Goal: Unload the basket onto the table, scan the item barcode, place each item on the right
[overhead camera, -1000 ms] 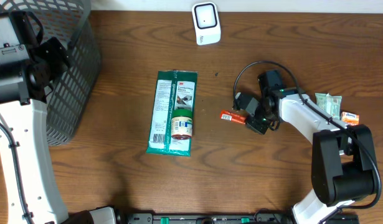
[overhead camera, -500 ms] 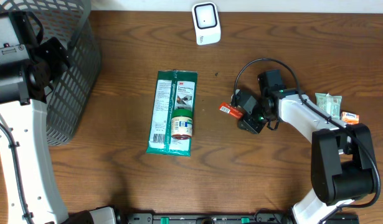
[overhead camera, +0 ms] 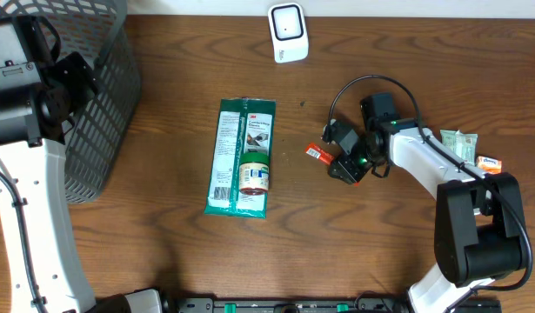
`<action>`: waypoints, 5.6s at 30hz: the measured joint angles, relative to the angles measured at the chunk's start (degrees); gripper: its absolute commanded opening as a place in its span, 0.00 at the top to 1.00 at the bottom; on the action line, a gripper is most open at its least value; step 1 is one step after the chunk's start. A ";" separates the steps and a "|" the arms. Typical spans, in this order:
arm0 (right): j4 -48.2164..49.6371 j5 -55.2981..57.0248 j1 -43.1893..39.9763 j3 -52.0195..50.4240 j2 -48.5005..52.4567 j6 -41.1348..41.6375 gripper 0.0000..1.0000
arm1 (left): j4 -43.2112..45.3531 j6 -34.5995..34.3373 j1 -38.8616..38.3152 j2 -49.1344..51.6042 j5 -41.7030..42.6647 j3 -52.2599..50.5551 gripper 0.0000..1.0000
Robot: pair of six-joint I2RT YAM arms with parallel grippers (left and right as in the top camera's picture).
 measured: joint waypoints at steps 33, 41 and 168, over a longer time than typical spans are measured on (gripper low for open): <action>15.47 -0.90 -0.02 -8.74 -1.88 18.29 0.95 | 0.00 0.00 0.00 0.00 0.02 0.00 0.08; 15.98 -3.50 -0.02 -8.98 -1.51 21.16 0.99 | 0.02 0.00 0.00 0.00 0.00 0.00 0.07; 6.49 36.81 15.96 -1.20 0.24 31.54 0.35 | 0.02 0.00 0.00 0.00 0.00 0.00 0.07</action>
